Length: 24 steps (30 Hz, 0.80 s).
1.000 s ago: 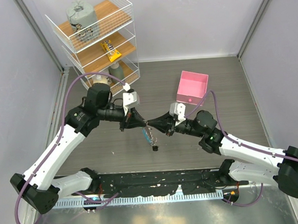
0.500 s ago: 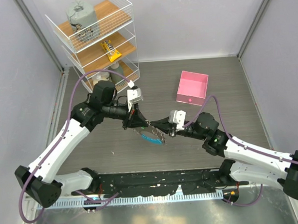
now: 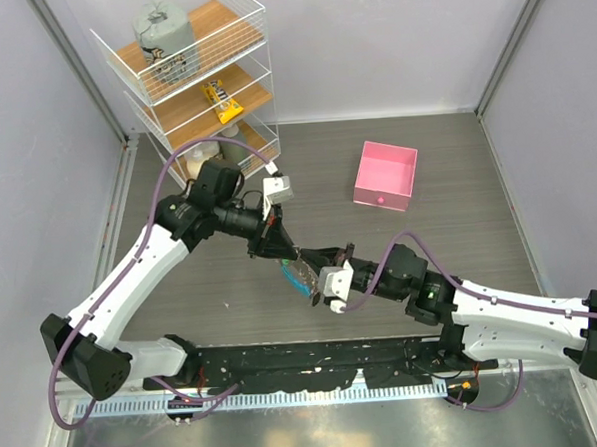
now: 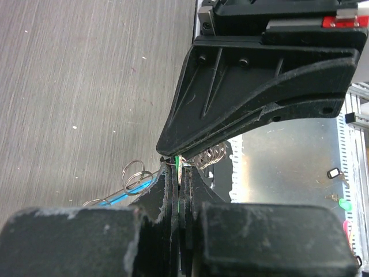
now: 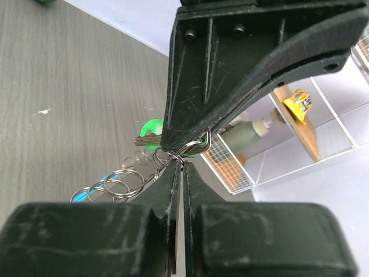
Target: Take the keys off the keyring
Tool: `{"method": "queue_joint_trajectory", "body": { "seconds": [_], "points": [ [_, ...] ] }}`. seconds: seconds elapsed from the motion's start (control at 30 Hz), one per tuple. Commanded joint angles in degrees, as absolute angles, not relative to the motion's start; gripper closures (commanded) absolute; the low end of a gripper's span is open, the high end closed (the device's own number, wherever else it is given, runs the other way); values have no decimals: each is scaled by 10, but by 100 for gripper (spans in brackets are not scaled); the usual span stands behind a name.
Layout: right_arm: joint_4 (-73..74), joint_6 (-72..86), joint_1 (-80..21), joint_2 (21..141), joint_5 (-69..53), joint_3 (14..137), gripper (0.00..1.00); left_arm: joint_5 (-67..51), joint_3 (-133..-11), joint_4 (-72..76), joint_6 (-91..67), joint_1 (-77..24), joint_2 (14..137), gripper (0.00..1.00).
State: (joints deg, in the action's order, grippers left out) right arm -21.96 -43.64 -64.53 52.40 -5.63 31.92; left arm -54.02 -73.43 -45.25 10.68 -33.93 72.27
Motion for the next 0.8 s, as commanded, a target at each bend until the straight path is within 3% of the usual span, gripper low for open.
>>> {"method": "queue_joint_trajectory", "body": {
  "seconds": [0.0,0.03,0.13,0.2,0.53,0.77],
  "points": [
    [-241,-515,-679,533,-42,321,95,-562,-780,-418,117,-337,735,100],
    [-242,-518,-683,535,-36,321,95,-562,-786,-431,124,-337,740,100],
    [-264,-443,-683,533,23,330,77,-558,-789,-446,138,-337,742,100],
    [-242,-397,-674,523,20,342,75,-548,-771,-426,144,-337,723,100],
    [-280,-157,-523,498,-175,330,74,-552,-722,-368,172,-336,657,100],
    [-345,-61,-489,535,-272,335,76,-554,-703,-347,178,-336,636,100]
  ]
}}
